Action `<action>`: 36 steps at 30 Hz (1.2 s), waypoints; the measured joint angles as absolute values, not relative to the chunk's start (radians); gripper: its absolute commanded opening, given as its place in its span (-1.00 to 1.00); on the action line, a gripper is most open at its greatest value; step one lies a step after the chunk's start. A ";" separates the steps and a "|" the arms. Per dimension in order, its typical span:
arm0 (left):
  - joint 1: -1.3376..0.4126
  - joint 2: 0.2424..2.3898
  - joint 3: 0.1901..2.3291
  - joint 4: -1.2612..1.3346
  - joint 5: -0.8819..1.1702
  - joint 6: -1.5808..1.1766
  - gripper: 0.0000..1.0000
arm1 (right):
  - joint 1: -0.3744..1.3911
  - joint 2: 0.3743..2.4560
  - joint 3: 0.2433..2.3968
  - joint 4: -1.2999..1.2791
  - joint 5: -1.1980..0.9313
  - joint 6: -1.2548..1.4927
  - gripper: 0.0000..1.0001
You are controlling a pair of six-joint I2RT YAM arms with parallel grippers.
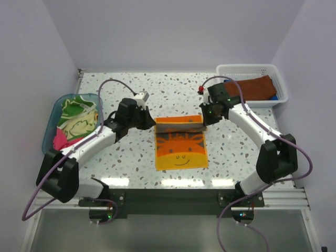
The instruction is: Fold and stack the towels
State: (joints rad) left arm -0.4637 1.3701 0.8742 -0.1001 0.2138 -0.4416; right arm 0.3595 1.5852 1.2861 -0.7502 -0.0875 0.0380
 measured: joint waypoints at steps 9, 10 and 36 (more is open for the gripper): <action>-0.474 1.294 0.783 -0.131 0.211 -0.505 -1.00 | 0.413 1.455 1.133 -0.736 -0.096 0.113 -1.00; -0.474 1.294 0.783 -0.132 0.215 -0.507 -1.00 | 0.414 1.439 1.119 -0.731 -0.096 0.120 -1.00; -0.564 1.353 0.606 -0.144 0.223 -0.582 -1.00 | 0.421 1.507 0.914 -0.664 -0.178 0.247 -1.00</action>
